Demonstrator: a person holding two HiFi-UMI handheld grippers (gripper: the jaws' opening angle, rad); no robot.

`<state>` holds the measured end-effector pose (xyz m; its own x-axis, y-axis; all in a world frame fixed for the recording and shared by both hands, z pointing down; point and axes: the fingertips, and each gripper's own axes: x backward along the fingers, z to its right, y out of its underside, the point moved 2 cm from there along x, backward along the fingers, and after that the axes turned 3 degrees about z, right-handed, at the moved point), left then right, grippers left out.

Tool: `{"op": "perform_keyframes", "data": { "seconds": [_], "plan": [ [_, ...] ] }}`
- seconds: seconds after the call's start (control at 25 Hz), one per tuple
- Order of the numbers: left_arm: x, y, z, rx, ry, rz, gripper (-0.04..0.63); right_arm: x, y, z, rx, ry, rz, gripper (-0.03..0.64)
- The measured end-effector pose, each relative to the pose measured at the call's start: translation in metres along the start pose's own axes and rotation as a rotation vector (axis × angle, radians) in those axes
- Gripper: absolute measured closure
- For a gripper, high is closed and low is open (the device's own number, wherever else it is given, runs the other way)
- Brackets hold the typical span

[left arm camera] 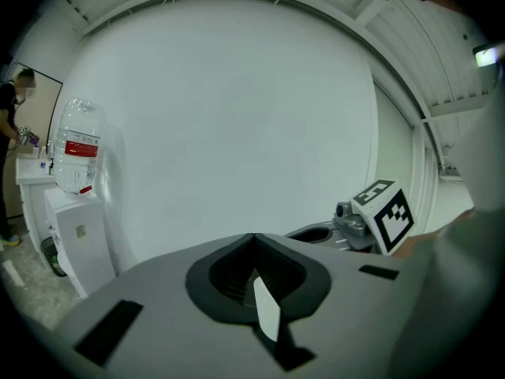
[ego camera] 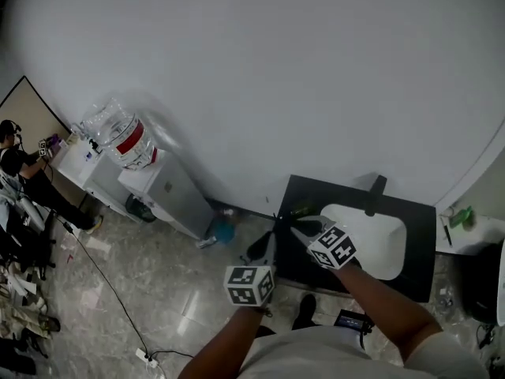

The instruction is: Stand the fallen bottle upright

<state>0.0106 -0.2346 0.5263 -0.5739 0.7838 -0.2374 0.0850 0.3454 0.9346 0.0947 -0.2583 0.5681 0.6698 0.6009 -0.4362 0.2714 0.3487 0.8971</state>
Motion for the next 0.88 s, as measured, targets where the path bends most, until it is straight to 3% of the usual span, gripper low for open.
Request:
{"op": "perform_keyframes", "data": {
  "seconds": [0.32,0.52,0.68,0.88],
  "plan": [
    [-0.044,0.014,-0.066,0.052,-0.058,-0.06,0.589,-0.108,0.045,0.039,0.238,-0.257,-0.38,0.538],
    [-0.061,0.02,-0.09,0.074,-0.061,-0.094,0.588,-0.154,0.097,0.06,0.515,-0.349,-0.629,0.512],
    [-0.077,0.027,-0.109,0.085,-0.065,-0.125,0.588,-0.186,0.134,0.073,0.713,-0.43,-0.749,0.502],
    [-0.094,0.037,-0.135,0.1,-0.082,-0.165,0.588,-0.222,0.165,0.091,0.75,-0.507,-0.836,0.494]
  ]
}}
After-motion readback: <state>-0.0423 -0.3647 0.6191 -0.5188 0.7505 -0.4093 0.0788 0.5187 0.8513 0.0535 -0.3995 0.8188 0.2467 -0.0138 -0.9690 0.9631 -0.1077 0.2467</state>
